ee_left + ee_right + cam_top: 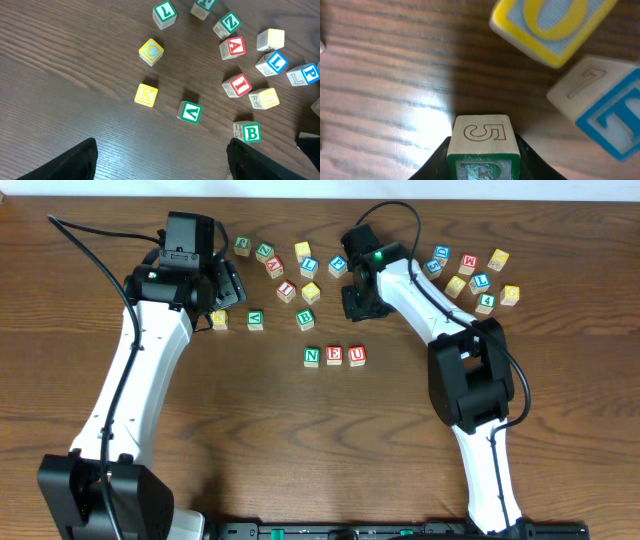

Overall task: Spell out NEURIPS
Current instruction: 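Close the right gripper on the green R block and lift it, then carry the R block and lower it right of the U block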

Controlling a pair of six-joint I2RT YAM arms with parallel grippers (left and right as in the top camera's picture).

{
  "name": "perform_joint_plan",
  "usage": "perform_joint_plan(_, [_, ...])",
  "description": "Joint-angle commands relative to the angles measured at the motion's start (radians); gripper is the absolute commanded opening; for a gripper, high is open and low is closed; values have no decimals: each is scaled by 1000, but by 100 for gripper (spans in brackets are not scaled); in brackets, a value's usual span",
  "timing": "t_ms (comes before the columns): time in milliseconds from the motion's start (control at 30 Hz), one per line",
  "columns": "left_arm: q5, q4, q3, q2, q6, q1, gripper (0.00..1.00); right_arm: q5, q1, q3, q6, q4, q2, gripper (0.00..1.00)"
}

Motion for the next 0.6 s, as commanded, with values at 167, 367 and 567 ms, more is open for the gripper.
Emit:
perform_joint_plan(167, [2, -2, -1, 13, 6, 3, 81, 1, -2, 37, 12, -141, -160, 29])
perform_joint_plan(367, [2, -2, -1, 13, 6, 3, 81, 1, -2, 37, 12, -307, -225, 29])
perform_joint_plan(567, [2, -1, -1, 13, 6, 3, 82, 2, -2, -29, 24, -353, -219, 28])
